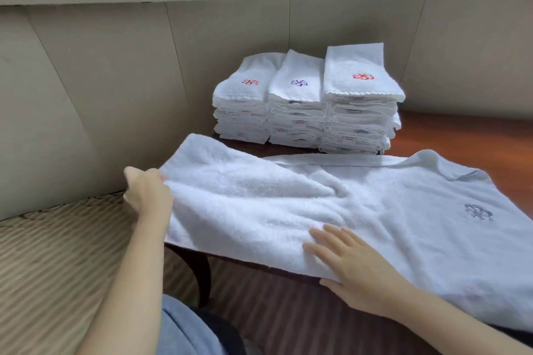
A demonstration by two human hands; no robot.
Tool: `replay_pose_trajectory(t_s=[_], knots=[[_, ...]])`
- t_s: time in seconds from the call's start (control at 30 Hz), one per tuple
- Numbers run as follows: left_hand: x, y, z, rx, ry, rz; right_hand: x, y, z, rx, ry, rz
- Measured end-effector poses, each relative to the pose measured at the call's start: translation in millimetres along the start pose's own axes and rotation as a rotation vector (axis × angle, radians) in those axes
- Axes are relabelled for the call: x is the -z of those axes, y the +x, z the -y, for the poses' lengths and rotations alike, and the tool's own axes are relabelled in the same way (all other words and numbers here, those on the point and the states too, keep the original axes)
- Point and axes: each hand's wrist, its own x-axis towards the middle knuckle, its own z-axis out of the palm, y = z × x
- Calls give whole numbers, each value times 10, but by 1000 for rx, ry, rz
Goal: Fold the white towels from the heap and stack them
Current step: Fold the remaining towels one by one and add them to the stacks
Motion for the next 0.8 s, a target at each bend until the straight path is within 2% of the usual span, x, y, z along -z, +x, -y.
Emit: replay_pose_trajectory(t_s=[0.03, 0.13, 0.23, 0.3, 0.33, 0.4, 0.47, 0.5, 0.57, 0.7, 0.8], knots=[[-20, -30, 11, 27, 93, 4, 6, -2, 20, 19, 23, -36], [-127, -197, 35, -95, 411, 97, 57, 17, 4, 7, 234, 5], [-241, -343, -26, -275, 361, 221, 137, 49, -165, -117, 361, -50], [-353, -443, -64, -468, 349, 414, 177, 74, -395, -197, 303, -116], [-415, -510, -107, -542, 352, 531, 192, 58, -542, -266, 260, -98], [-513, -603, -130, -639, 423, 680, 185, 11, -840, -458, 195, 49], [-566, -666, -198, -718, 518, 654, 113, -129, -1133, -648, 141, 196], [-569, -687, -263, -720, 553, 600, 79, -209, -1243, -721, 127, 234], [-559, -688, -406, -618, 667, 524, 19, -347, -1390, -831, 148, 181], [-543, -655, -570, -358, 999, 530, 11, -457, -1449, -872, -21, 111], [-571, -656, -663, -353, 941, 487, 45, -535, -1412, -877, -158, 242]])
